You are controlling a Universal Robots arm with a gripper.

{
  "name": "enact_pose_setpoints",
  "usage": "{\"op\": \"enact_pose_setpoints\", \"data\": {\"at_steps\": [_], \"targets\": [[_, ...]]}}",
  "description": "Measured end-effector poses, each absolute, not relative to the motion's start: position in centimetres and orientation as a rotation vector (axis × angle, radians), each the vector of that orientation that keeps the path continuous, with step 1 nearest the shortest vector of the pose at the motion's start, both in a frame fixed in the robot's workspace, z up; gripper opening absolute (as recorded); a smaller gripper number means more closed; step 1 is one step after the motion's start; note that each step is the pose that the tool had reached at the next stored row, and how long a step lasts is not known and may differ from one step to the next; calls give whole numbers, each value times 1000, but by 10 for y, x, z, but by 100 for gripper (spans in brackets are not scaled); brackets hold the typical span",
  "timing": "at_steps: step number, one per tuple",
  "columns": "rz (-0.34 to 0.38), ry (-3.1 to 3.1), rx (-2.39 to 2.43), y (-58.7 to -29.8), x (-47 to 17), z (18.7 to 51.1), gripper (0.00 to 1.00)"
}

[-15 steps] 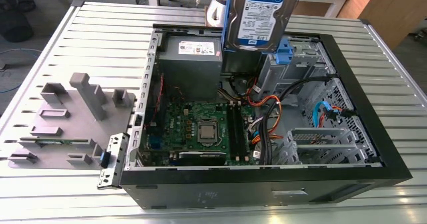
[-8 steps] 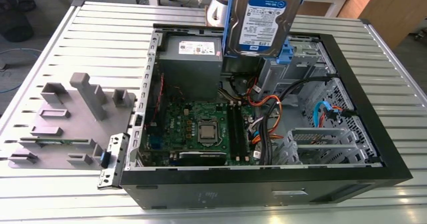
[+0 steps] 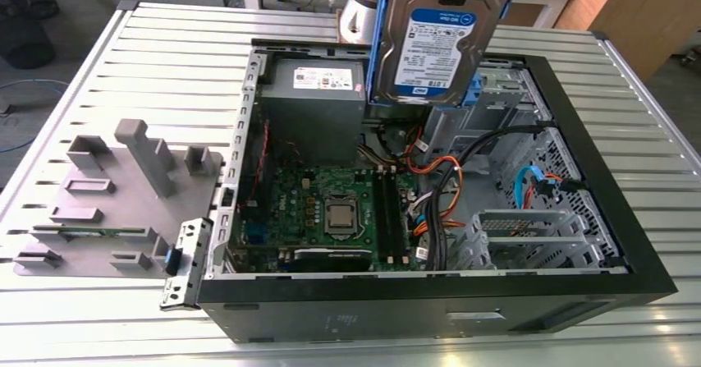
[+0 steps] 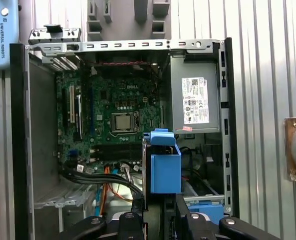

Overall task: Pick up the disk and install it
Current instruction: 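Pick up the disk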

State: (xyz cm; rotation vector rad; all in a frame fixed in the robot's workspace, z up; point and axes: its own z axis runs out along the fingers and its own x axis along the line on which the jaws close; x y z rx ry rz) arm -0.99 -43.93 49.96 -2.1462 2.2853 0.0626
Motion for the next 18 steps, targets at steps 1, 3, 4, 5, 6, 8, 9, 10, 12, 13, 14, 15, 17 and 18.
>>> {"op": "enact_pose_setpoints", "data": {"at_steps": [1,3,4,5,6,8,9,10,12,13,14,15,17,18], "targets": [[63,2285,-2146,-442,-10,500,35],[62,2285,-2146,-447,-10,500,35],[62,2285,-2146,-450,-10,500,35],[62,2285,-2146,-452,-10,500,35],[62,2285,-2146,-455,-10,500,35],[62,2285,-2146,-460,-10,500,35],[62,2285,-2146,-463,-10,500,35],[62,2285,-2146,-465,-10,500,35],[62,2285,-2146,-470,-10,500,35],[61,2285,-2146,-473,-10,500,35],[61,2285,-2146,-476,-10,500,35],[61,2284,-2146,-479,-10,499,35],[61,2284,-2146,-484,-10,499,35],[61,2285,-2146,-487,-10,500,35]]}}
